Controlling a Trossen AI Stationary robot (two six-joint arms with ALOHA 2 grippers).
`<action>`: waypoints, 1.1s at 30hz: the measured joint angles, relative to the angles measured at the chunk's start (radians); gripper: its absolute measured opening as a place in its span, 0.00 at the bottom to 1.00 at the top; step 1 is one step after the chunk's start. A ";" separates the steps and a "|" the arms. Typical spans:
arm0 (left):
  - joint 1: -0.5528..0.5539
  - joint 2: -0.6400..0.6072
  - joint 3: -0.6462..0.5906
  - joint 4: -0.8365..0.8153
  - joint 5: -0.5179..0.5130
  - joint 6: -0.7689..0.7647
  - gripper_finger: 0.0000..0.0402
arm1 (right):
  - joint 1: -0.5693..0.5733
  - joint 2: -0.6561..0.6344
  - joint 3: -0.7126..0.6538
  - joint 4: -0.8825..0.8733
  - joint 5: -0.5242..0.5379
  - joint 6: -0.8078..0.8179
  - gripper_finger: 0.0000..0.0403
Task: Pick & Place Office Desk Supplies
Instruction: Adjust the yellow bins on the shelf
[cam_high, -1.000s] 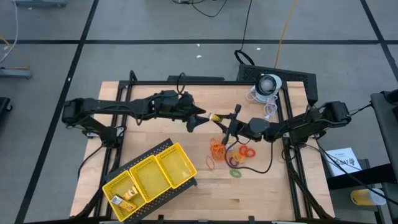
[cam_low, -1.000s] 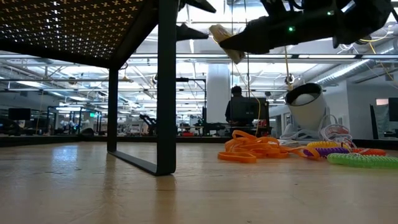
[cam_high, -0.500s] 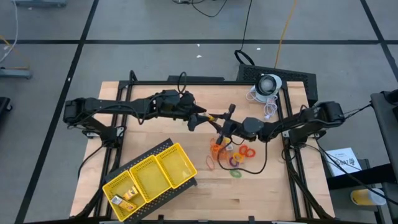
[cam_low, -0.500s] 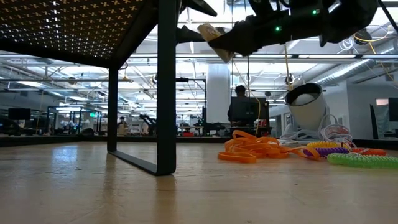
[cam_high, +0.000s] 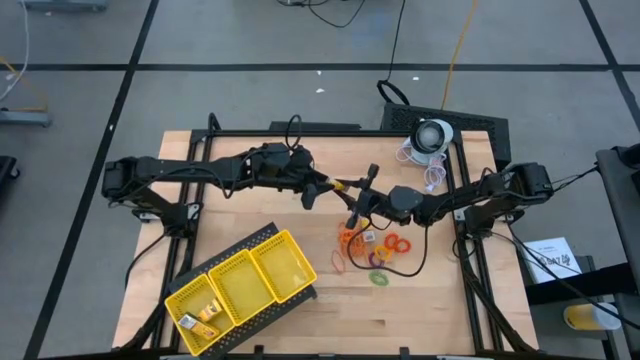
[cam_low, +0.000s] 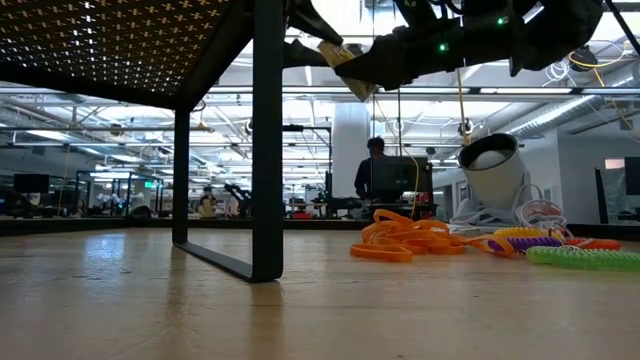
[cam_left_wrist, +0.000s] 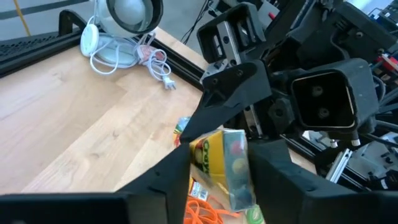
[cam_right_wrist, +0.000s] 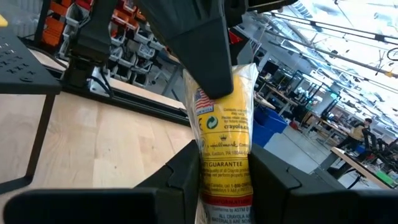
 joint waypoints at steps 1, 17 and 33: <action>0.000 0.000 0.000 0.001 0.000 0.005 0.39 | 0.000 0.000 0.000 0.000 -0.001 0.000 0.24; -0.001 -0.001 0.001 0.012 -0.006 0.052 0.23 | 0.005 -0.034 0.000 -0.068 0.014 0.141 0.38; 0.028 -0.406 0.001 -0.445 0.153 -0.040 0.16 | 0.033 -0.342 -0.046 -0.525 0.055 0.333 0.52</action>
